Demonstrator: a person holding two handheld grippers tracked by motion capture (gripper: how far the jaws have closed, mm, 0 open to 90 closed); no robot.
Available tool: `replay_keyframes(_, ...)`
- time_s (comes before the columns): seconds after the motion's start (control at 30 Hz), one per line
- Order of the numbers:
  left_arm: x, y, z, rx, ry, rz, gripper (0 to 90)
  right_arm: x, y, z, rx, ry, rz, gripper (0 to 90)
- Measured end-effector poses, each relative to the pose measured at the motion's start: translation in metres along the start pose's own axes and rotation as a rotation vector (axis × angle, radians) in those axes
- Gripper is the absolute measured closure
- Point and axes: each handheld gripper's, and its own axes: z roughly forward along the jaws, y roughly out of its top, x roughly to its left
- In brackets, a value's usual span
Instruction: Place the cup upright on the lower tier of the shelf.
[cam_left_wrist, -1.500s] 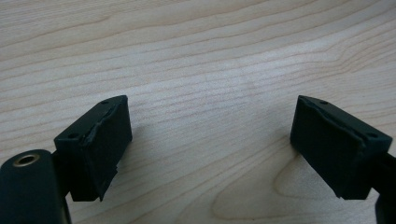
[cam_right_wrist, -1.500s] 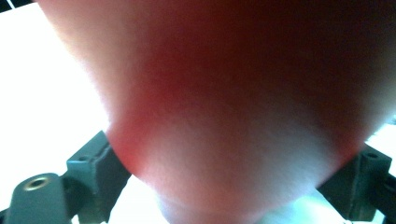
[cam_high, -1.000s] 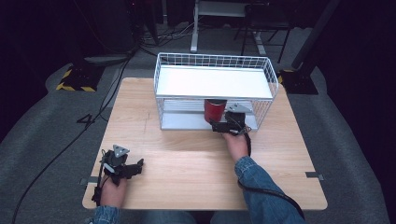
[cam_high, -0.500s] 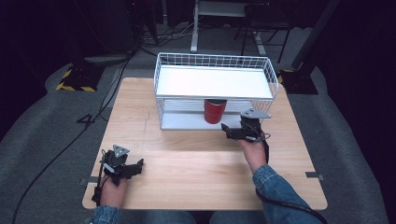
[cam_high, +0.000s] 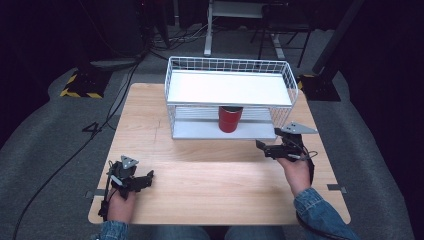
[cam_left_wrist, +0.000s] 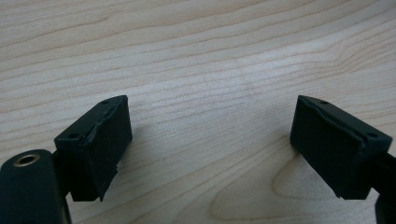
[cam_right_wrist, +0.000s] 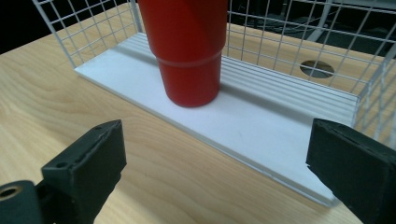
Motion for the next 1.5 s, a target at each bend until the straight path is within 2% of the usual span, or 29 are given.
replay_keyframes(0.1,0.000,0.000,0.000,-0.001,-0.002,-0.002,13.3,-0.006,-0.005,-0.016,0.015,0.006,-0.001,5.1)
replay_keyframes(0.2,0.000,0.000,0.000,-0.001,-0.002,-0.002,13.3,-0.008,-0.007,-0.022,0.023,0.010,-0.001,5.1)
replay_keyframes(0.27,0.000,0.000,0.000,0.000,-0.002,-0.001,13.3,-0.011,-0.012,-0.030,0.041,0.031,0.007,9.2)
replay_keyframes(0.3,0.000,0.000,0.000,0.000,-0.002,-0.001,13.3,-0.012,-0.014,-0.034,0.047,0.033,0.006,14.6)
replay_keyframes(0.37,0.000,0.000,0.000,-0.001,-0.002,-0.001,13.3,-0.013,-0.018,-0.039,0.053,0.041,0.001,15.2)
replay_keyframes(0.57,0.000,0.000,0.000,0.000,-0.002,-0.001,13.3,-0.015,-0.031,-0.051,0.075,0.035,0.000,15.8)
replay_keyframes(0.77,0.000,0.000,0.000,0.000,-0.002,-0.001,13.3,-0.009,-0.057,-0.065,0.074,0.014,-0.001,15.8)
replay_keyframes(0.9,0.000,0.000,0.000,0.000,-0.003,0.000,13.3,-0.006,-0.068,-0.067,0.086,0.015,-0.013,15.8)
replay_keyframes(1.0,0.000,0.001,0.000,0.000,-0.003,0.001,13.3,-0.004,-0.076,-0.069,0.082,0.024,-0.004,15.8)
replay_keyframes(1.03,0.000,0.001,0.000,0.000,-0.003,0.000,13.3,-0.004,-0.079,-0.069,0.065,0.019,-0.005,15.6)
replay_keyframes(1.07,0.000,0.000,0.001,-0.001,-0.003,0.000,13.3,-0.003,-0.087,-0.070,0.042,0.011,0.016,15.8)
replay_keyframes(1.13,0.000,0.001,0.001,-0.001,-0.003,0.000,13.3,-0.002,-0.094,-0.069,0.064,-0.001,0.019,15.7)
replay_keyframes(1.2,0.000,0.001,0.001,0.000,-0.003,0.000,13.3,-0.002,-0.096,-0.069,0.081,0.013,0.009,16.1)
replay_keyframes(1.3,0.000,0.001,0.001,0.000,-0.003,-0.001,13.3,-0.002,-0.102,-0.072,0.074,-0.006,0.028,15.6)
replay_keyframes(1.33,0.000,0.001,0.001,-0.001,-0.003,0.000,13.3,-0.002,-0.105,-0.071,0.086,-0.002,0.028,15.8)
replay_keyframes(1.37,0.000,0.001,0.001,0.000,-0.003,0.000,13.3,-0.002,-0.111,-0.068,0.122,-0.004,0.022,15.8)
replay_keyframes(1.5,0.000,0.001,0.001,0.000,-0.003,0.003,13.3,-0.003,-0.119,-0.064,0.164,-0.007,0.041,15.8)
